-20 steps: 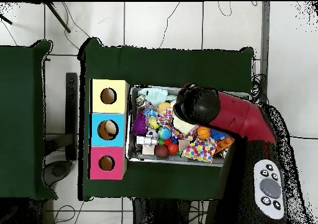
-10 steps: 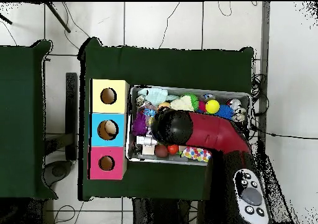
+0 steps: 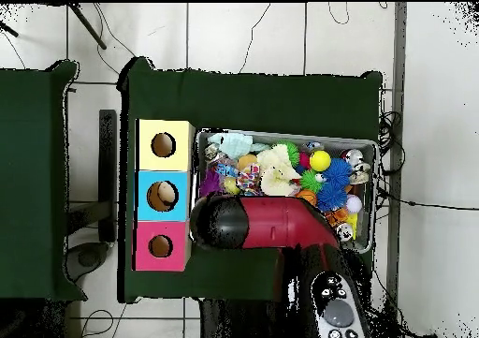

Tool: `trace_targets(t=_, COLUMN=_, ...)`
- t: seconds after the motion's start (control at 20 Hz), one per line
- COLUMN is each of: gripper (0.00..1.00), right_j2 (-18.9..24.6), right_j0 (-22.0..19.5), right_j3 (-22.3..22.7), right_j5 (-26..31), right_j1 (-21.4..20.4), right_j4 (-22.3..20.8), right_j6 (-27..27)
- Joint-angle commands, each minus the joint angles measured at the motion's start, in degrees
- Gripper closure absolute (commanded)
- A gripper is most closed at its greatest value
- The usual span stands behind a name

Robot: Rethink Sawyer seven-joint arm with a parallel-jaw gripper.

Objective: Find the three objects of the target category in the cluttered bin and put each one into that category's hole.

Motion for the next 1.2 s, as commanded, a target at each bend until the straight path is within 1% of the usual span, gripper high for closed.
trace_targets(t=0.05, gripper=1.00, right_j2=6.19, right_j0=1.31, right_j3=12.26, right_j5=-7.85, right_j1=-3.80, right_j4=-4.39, right_j6=-3.63)
trace_targets(t=0.15, gripper=1.00, right_j2=6.02, right_j0=2.80, right_j3=14.68, right_j5=-10.41, right_j1=-4.16, right_j4=-4.60, right_j6=-1.15)
trace_targets(t=0.3, gripper=1.00, right_j2=5.72, right_j0=4.63, right_j3=16.52, right_j5=-12.44, right_j1=-4.39, right_j4=-4.70, right_j6=0.89)
trace_targets(t=0.4, gripper=1.00, right_j2=5.18, right_j0=6.13, right_j3=16.96, right_j5=-12.45, right_j1=-4.81, right_j4=-4.42, right_j6=1.85)
trace_targets(t=0.6, gripper=1.00, right_j2=4.42, right_j0=7.60, right_j3=16.21, right_j5=-12.60, right_j1=-4.12, right_j4=-3.81, right_j6=2.42)
trace_targets(t=0.7, gripper=1.00, right_j2=3.24, right_j0=9.12, right_j3=16.17, right_j5=-13.52, right_j1=-3.47, right_j4=-3.99, right_j6=3.62)
trace_targets(t=0.95, gripper=1.00, right_j2=1.27, right_j0=11.42, right_j3=17.23, right_j5=-16.07, right_j1=-2.51, right_j4=-4.56, right_j6=5.02)
trace_targets(t=1.2, gripper=1.00, right_j2=-0.76, right_j0=13.98, right_j3=17.09, right_j5=-19.84, right_j1=0.57, right_j4=-5.12, right_j6=6.99)
